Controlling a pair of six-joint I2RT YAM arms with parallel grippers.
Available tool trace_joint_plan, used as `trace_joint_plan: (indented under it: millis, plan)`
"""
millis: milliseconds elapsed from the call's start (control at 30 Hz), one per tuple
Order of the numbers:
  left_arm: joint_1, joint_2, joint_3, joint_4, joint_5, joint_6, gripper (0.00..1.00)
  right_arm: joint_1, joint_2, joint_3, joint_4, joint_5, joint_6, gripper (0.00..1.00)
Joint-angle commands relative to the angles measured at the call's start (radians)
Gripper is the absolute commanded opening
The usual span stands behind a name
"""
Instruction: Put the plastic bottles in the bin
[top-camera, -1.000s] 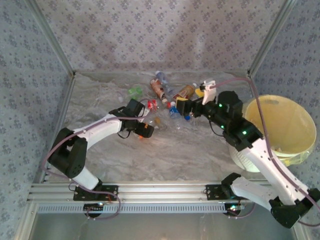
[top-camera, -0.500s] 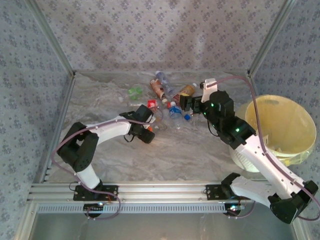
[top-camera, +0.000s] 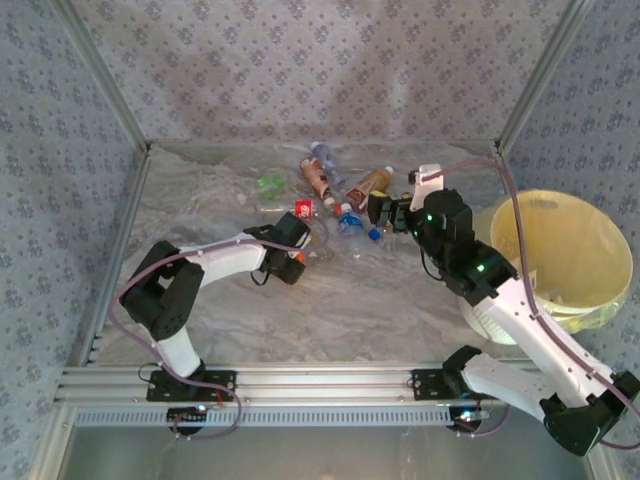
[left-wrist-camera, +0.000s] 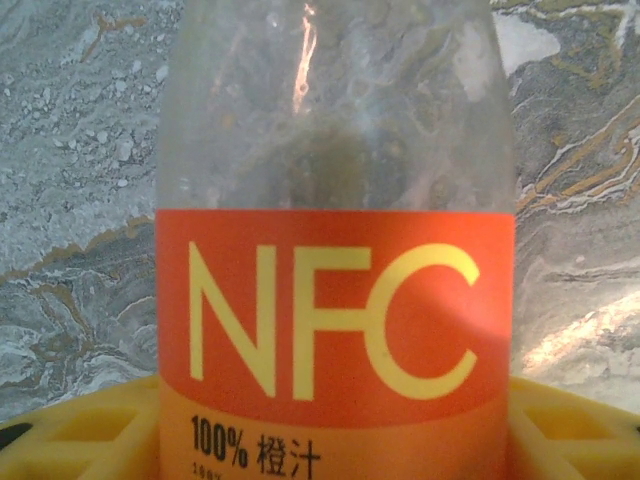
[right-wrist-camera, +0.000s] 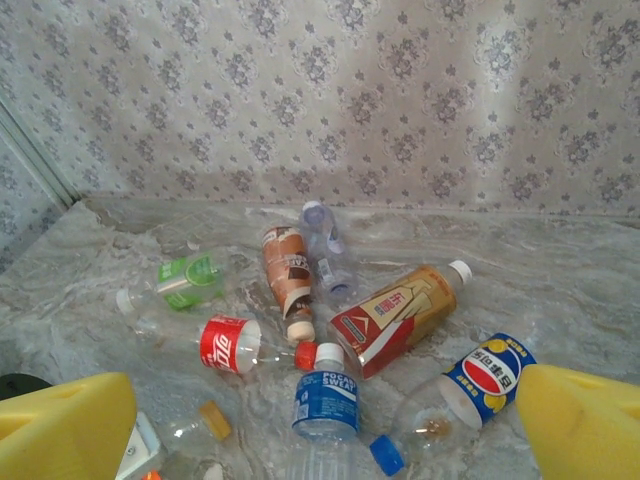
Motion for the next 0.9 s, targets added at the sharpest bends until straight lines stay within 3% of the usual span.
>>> trace_joint_plan:
  millis: [0,333,667,867]
  plan:
    - [-0.004,0.012,-0.007,0.003,0.021,-0.009,0.56,-0.004,-0.002,-0.009,-0.013,0.026,0.023,1.0]
    - [0.014,-0.059,-0.007,0.045,0.148,-0.036,0.4,0.003,0.118,-0.053,-0.045,-0.103,0.209,1.0]
    - [0.094,-0.203,-0.025,0.144,0.392,-0.116,0.38,-0.003,0.21,-0.154,0.177,-0.266,0.377,1.0]
    - [0.159,-0.364,-0.083,0.347,0.673,-0.242,0.38,-0.057,0.273,-0.154,0.396,-0.615,0.508,1.0]
